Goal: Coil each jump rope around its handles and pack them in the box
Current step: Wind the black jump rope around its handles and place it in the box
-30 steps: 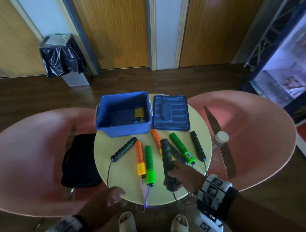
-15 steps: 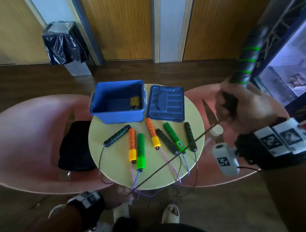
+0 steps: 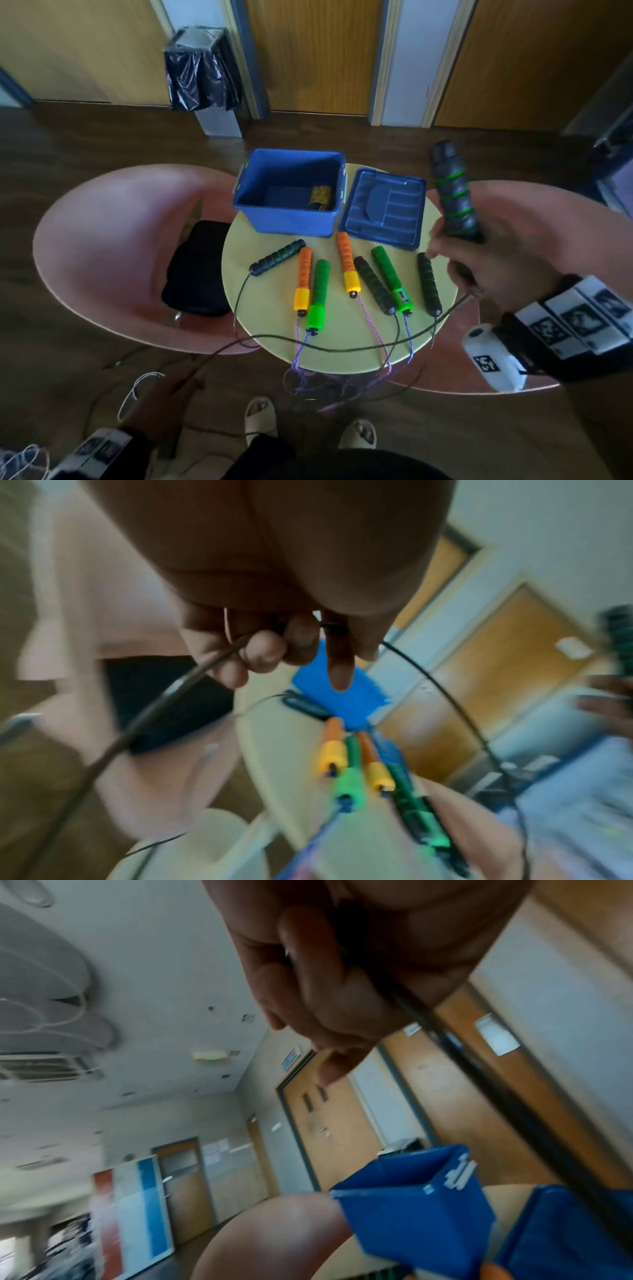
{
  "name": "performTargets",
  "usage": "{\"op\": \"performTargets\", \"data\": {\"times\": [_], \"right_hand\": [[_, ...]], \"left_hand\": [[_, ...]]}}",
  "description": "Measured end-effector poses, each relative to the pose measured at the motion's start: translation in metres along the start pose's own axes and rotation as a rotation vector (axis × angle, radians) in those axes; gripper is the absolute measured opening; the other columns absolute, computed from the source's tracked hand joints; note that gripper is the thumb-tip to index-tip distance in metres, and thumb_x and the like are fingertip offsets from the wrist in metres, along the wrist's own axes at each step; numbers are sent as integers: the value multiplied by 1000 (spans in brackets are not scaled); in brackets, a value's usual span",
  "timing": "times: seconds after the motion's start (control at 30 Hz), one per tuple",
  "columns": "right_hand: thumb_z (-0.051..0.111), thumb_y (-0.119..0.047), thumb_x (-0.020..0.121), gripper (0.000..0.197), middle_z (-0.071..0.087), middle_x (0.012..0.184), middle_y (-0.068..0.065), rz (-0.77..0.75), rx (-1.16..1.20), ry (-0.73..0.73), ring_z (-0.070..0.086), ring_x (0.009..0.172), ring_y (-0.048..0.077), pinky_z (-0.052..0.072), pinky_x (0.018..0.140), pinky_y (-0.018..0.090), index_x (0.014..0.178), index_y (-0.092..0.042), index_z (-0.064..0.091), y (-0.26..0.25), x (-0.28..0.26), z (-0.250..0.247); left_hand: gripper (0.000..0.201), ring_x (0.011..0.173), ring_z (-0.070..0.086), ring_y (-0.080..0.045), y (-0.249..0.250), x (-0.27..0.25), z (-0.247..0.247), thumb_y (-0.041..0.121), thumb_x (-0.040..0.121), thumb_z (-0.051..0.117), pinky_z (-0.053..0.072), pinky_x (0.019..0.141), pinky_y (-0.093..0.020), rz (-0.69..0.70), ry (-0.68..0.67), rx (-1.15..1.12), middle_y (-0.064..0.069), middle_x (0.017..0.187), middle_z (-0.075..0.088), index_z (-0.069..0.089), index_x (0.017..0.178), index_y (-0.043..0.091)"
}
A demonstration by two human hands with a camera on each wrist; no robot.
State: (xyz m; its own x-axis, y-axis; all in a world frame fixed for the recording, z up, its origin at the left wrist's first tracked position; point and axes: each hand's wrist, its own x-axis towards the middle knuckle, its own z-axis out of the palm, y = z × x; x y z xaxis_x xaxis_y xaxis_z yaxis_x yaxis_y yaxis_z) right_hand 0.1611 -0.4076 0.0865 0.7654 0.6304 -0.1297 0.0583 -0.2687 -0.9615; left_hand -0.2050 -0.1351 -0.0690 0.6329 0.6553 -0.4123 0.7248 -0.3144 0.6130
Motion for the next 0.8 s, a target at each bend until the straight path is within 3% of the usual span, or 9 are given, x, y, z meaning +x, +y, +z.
{"op": "performTargets", "data": {"times": [0.1, 0.17, 0.27, 0.37, 0.43, 0.57, 0.67, 0.73, 0.8], "right_hand": [[67, -6, 88, 15, 53, 55, 13, 56, -143, -263, 42, 35, 12, 35, 38, 20, 101, -4, 60, -2, -4, 40], [66, -8, 89, 19, 52, 51, 0, 110, -182, -481, 45, 37, 9, 39, 40, 22, 105, -17, 59, 0, -8, 73], [64, -17, 93, 22, 51, 44, -7, 225, -221, -779, 48, 40, 10, 39, 45, 26, 95, -36, 52, 5, -15, 117], [64, -19, 93, 5, 60, 54, -7, 307, -227, -874, 49, 42, 13, 38, 47, 28, 94, -20, 59, 10, -16, 138], [67, -18, 91, 10, 57, 56, -4, 320, -235, -827, 46, 45, 15, 39, 47, 26, 86, -13, 59, 10, -16, 136], [70, -11, 88, 25, 49, 49, -4, 273, -67, -589, 43, 44, 16, 37, 46, 24, 72, -14, 50, -5, -17, 110], [72, -14, 69, 21, 42, 57, 15, 148, 252, -245, 38, 43, 18, 29, 43, 24, 65, -13, 51, -19, -22, 88], [69, -15, 62, 17, 45, 61, 18, 52, 441, -4, 41, 43, 20, 29, 44, 26, 67, -13, 53, -27, -27, 78], [65, -10, 67, 15, 61, 70, 13, 1, 573, 203, 57, 49, 24, 37, 48, 27, 75, -12, 52, -29, -34, 72]], "left_hand": [[13, 76, 60, 9, 56, 0, 0, 34, 94, 61, 44, 74, -14, 262, -104, 47, 20, 77, 68, 66, 83, 39], [8, 71, 60, 0, 81, 5, 7, 38, 90, 57, 47, 69, -24, 369, -118, 84, 14, 75, 67, 63, 85, 37], [24, 70, 61, -17, 127, 21, 9, 47, 84, 51, 46, 66, -35, 491, -83, 119, 0, 72, 65, 62, 77, 27], [13, 54, 55, -22, 152, 33, 1, 29, 86, 46, 38, 47, -28, 569, -135, 89, -2, 61, 58, 54, 77, 25], [31, 46, 44, -10, 149, 44, -2, 21, 95, 52, 33, 46, -25, 489, -125, 104, 6, 46, 46, 48, 64, 21], [45, 53, 48, -15, 100, 64, 0, 56, 84, 56, 44, 62, -28, 380, -283, 22, 2, 51, 48, 47, 59, 20], [41, 58, 59, -12, 50, 84, -1, 57, 74, 54, 44, 64, -29, 251, -355, 83, 4, 57, 63, 59, 56, 21], [37, 67, 64, -15, 18, 90, -3, 55, 78, 56, 45, 68, -30, 168, -432, 176, 4, 64, 68, 63, 59, 24], [38, 67, 59, -11, -12, 98, -4, 51, 87, 57, 43, 68, -28, 140, -539, 372, 6, 63, 62, 59, 61, 24]]}}
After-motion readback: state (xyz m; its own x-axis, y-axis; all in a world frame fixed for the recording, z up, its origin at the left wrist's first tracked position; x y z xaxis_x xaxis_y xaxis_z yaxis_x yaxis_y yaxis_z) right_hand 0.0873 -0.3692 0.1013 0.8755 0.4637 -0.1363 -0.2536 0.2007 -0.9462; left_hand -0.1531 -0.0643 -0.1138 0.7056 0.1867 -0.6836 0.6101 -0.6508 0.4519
